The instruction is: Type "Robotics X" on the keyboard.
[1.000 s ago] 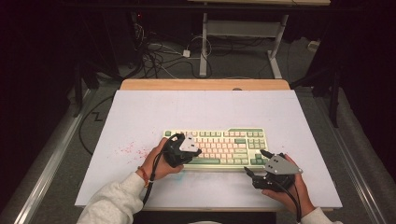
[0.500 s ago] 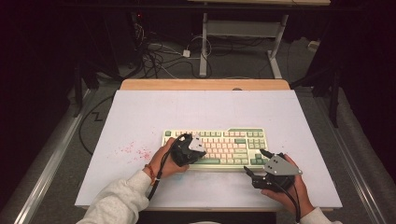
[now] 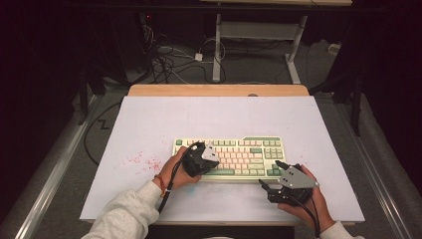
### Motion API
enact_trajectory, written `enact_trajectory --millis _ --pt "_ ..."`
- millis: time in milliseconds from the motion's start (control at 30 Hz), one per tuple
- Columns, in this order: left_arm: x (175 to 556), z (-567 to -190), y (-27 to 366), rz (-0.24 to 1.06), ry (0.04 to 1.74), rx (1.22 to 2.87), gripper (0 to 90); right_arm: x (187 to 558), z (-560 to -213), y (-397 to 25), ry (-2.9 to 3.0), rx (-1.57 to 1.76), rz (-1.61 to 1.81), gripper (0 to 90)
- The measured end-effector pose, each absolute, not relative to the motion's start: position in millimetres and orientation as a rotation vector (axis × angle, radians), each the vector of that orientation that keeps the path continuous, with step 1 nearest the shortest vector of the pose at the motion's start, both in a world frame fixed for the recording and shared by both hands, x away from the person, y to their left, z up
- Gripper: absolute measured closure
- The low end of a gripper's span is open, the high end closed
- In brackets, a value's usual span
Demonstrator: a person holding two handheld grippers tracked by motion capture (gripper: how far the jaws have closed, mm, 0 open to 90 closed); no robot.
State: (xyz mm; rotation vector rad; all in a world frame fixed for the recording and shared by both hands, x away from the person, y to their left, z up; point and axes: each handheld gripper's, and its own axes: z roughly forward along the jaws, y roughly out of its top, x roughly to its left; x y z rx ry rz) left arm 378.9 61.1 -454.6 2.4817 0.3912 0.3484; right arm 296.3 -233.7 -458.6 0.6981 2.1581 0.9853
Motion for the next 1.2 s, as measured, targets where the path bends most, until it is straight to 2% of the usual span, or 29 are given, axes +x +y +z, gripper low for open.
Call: enact_trajectory --millis 300,567,800,1000,1200 --pt "374 -445 68 0.388 0.377 2.445 86.1 296 -458 -234 2.159 0.698 0.988 22.6" --pt "366 -437 87 0.457 0.376 2.381 77.6 298 -461 -234 2.170 0.705 0.961 22.7" --pt "355 -435 110 0.496 0.360 2.309 61.4 300 -462 -237 2.173 0.721 0.957 22.8" --pt "341 -437 129 0.583 0.388 2.264 38.7 301 -463 -236 2.181 0.714 0.954 23.7" --pt "330 -442 144 0.635 0.428 2.233 24.2 302 -464 -235 2.185 0.723 0.962 23.7"
